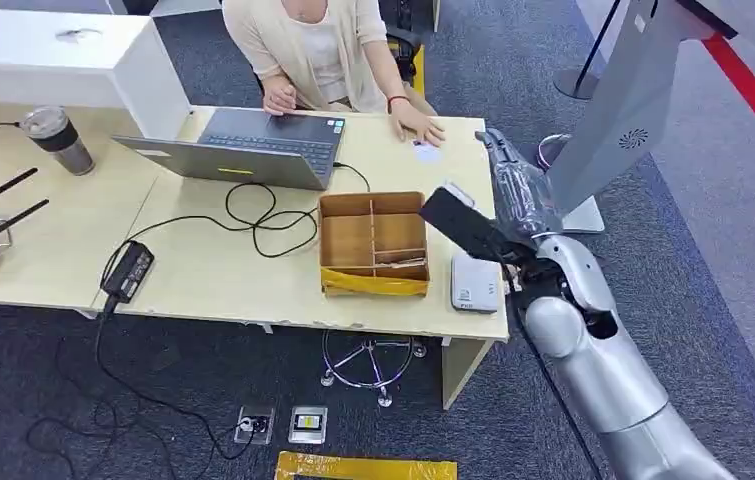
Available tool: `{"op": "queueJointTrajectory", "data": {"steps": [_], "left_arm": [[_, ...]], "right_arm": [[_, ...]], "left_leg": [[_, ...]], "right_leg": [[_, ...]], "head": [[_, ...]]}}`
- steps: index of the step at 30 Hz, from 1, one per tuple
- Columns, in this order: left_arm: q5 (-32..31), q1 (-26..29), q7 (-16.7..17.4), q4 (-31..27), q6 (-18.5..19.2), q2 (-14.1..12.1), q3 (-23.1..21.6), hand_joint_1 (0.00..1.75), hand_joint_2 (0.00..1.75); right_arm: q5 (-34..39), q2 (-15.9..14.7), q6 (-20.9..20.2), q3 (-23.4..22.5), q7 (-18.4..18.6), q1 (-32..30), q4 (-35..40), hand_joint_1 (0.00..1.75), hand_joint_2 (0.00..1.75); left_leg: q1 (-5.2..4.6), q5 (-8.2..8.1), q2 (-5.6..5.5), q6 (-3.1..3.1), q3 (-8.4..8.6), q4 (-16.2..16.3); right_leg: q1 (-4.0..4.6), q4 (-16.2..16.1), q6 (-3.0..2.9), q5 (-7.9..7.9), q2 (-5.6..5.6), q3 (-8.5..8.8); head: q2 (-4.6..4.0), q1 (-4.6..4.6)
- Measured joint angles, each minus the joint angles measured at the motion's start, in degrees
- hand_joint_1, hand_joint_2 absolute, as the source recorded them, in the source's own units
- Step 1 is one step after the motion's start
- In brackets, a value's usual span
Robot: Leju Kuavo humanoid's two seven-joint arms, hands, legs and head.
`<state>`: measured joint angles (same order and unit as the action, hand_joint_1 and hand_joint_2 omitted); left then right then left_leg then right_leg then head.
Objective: Pass the card to the sensor for recognition and then transmit it.
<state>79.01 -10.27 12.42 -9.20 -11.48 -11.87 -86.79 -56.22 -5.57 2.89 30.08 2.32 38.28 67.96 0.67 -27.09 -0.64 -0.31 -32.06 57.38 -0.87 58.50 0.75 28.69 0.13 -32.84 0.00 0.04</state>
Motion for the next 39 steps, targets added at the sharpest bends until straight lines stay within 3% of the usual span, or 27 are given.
{"op": "queueJointTrajectory", "data": {"steps": [10,21,23,28,34,39], "left_arm": [[0.2,0.0,0.5,0.0,-0.9,1.2,0.0,0.0,0.0],[0.6,-0.1,1.3,0.0,-3.7,2.6,0.1,0.0,0.0],[0.6,-0.1,1.7,0.0,-4.5,2.9,0.3,0.0,0.0],[0.2,-0.1,4.0,0.0,-10.6,5.3,0.4,0.0,0.0],[-0.2,-0.1,4.4,0.0,-10.8,7.0,0.9,0.0,0.0],[-0.6,-0.1,4.4,0.0,-10.7,7.4,1.0,0.0,0.0]], "right_arm": [[-1.0,-0.8,0.3,3.1,0.0,-4.9,10.5,0.0,1.75],[-10.1,-0.5,5.6,8.9,1.5,-9.6,14.2,0.0,1.75],[-11.0,0.1,6.5,10.1,1.5,-9.7,13.5,0.0,1.75],[-12.2,1.1,9.8,11.9,1.3,-9.8,10.0,0.0,1.75],[-18.0,2.9,18.3,13.2,2.2,-9.5,2.4,0.0,1.75],[-19.4,5.3,21.1,13.5,2.6,-9.0,-5.4,0.0,1.75]], "left_leg": [[-0.01,0.0,0.0,0.0,0.01,0.0],[0.01,-0.01,-0.01,0.0,-0.05,0.0],[0.0,0.0,-0.01,0.0,-0.04,0.0],[-0.01,0.0,-0.04,0.0,-0.07,0.0],[-0.01,0.0,-0.09,0.0,-0.09,0.0],[0.02,0.0,-0.09,0.0,-0.09,0.0]], "right_leg": [[-0.01,0.0,0.01,-0.01,0.0,0.01],[0.0,0.0,0.0,0.0,-0.01,0.01],[0.0,0.0,0.0,0.0,-0.01,0.0],[-0.01,0.0,0.0,0.0,-0.02,0.02],[-0.01,0.0,0.0,0.0,-0.04,0.02],[0.01,0.0,0.0,0.0,-0.04,0.0]], "head": [[0.0,0.0],[0.0,0.0],[0.0,0.0],[0.0,0.0],[0.0,0.0],[0.0,-0.02]]}}
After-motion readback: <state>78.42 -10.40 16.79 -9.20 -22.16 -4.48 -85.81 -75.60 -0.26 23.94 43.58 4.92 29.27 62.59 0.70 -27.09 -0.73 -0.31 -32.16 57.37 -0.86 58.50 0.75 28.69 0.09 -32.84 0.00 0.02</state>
